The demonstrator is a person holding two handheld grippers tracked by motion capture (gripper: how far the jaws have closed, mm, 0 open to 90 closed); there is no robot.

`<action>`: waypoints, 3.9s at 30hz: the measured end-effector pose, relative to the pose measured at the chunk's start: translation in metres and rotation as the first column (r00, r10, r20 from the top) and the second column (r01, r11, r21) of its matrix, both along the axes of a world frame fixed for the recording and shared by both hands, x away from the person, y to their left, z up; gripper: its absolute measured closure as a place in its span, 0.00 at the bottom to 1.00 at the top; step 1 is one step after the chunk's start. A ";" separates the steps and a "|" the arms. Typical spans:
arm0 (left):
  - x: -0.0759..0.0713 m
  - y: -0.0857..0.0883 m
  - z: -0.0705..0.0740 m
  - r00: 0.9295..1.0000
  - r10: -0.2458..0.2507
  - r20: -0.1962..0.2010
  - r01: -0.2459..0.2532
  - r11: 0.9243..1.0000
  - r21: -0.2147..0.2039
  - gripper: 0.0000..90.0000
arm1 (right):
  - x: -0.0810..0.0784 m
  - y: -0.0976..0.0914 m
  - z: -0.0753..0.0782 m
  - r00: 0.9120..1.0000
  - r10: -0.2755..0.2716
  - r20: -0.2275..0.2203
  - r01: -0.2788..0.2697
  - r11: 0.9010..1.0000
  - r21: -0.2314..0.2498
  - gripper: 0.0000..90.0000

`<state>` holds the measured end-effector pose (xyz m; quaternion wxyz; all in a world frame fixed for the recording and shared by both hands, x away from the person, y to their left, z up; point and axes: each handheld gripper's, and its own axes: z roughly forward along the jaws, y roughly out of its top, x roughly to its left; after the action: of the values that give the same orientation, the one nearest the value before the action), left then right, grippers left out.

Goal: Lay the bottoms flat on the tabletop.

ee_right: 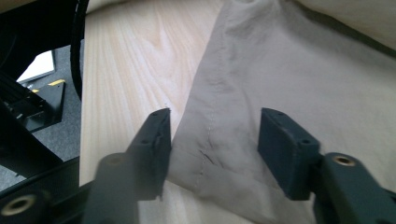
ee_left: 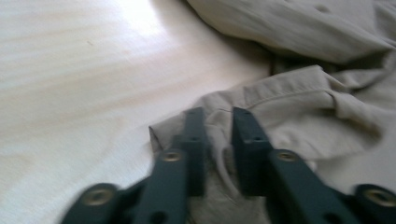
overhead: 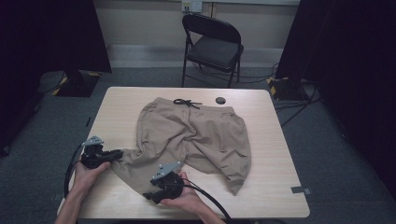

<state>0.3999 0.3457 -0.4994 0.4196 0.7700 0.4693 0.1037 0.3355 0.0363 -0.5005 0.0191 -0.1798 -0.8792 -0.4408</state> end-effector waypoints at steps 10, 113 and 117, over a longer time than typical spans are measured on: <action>-0.008 0.016 0.012 0.999 0.039 0.029 -0.036 0.994 -0.105 0.73 | -0.002 -0.007 0.000 0.999 0.045 -0.013 -0.046 0.999 -0.010 0.95; 0.006 -0.057 0.011 0.997 -0.063 0.035 0.064 0.998 -0.012 0.67 | 0.002 -0.144 0.031 0.972 -0.234 -0.032 0.234 0.972 -0.002 0.61; 0.005 -0.058 0.007 0.998 -0.056 0.031 0.055 0.998 0.034 0.64 | 0.006 -0.175 0.027 0.949 -0.316 -0.015 0.315 0.949 -0.026 0.58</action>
<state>0.4049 0.2872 -0.4925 0.4169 0.7880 0.4391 0.1118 0.3417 -0.1387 -0.4737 -0.0452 -0.3225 -0.8440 -0.4262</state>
